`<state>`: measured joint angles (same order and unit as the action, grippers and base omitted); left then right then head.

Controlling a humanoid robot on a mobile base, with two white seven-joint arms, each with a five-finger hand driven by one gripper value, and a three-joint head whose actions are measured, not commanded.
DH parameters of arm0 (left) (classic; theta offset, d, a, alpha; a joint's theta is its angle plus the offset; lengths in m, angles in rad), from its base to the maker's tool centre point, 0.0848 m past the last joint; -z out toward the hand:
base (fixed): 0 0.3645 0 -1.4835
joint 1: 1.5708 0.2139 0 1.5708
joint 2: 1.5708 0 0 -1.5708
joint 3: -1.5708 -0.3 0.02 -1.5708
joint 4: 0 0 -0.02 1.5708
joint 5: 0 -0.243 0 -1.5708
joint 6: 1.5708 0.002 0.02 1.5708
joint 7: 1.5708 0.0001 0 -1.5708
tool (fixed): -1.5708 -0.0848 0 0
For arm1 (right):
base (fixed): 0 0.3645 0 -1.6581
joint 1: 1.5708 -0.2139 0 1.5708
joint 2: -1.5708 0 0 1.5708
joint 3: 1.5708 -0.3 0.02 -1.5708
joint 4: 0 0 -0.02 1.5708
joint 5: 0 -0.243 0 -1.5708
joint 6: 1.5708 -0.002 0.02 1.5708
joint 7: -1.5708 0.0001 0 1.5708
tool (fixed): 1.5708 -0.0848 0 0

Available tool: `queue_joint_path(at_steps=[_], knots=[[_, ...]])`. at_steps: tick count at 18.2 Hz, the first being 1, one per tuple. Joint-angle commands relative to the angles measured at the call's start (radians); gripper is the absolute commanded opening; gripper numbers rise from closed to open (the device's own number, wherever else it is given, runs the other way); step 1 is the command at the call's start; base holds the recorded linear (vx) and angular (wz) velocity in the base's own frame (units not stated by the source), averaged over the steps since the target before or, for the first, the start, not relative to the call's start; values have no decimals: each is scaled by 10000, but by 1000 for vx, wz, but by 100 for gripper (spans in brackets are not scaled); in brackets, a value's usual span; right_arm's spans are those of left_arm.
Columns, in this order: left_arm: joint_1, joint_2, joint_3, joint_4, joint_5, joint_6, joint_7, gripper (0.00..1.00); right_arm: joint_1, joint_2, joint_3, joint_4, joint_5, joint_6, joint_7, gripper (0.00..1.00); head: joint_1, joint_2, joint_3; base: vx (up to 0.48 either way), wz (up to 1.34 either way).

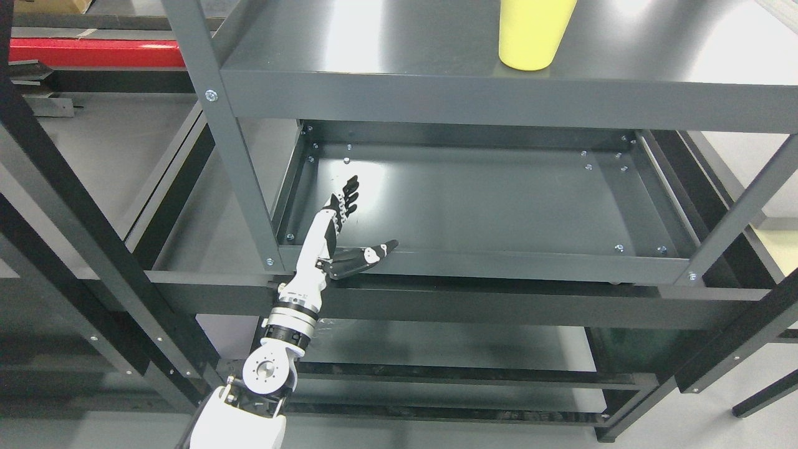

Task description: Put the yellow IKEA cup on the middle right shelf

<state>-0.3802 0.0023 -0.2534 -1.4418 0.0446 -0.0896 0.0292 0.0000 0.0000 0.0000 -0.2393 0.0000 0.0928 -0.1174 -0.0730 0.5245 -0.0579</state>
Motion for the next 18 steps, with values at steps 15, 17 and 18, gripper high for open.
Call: queue_joint_path(at_steps=[15, 17, 18], knots=[[458, 152, 187, -1289, 597, 113, -1289, 99, 138, -175, 169, 0, -245, 8, 8, 99, 0, 0, 0, 0, 0], [565, 152, 202, -1381, 597, 113, -1289, 99, 138, -175, 169, 0, -245, 8, 8, 99, 0, 0, 0, 0, 0], [611, 152, 248, -1397, 597, 113, -1289, 99, 138, -175, 169, 0, -245, 8, 8, 99, 0, 0, 0, 0, 0]])
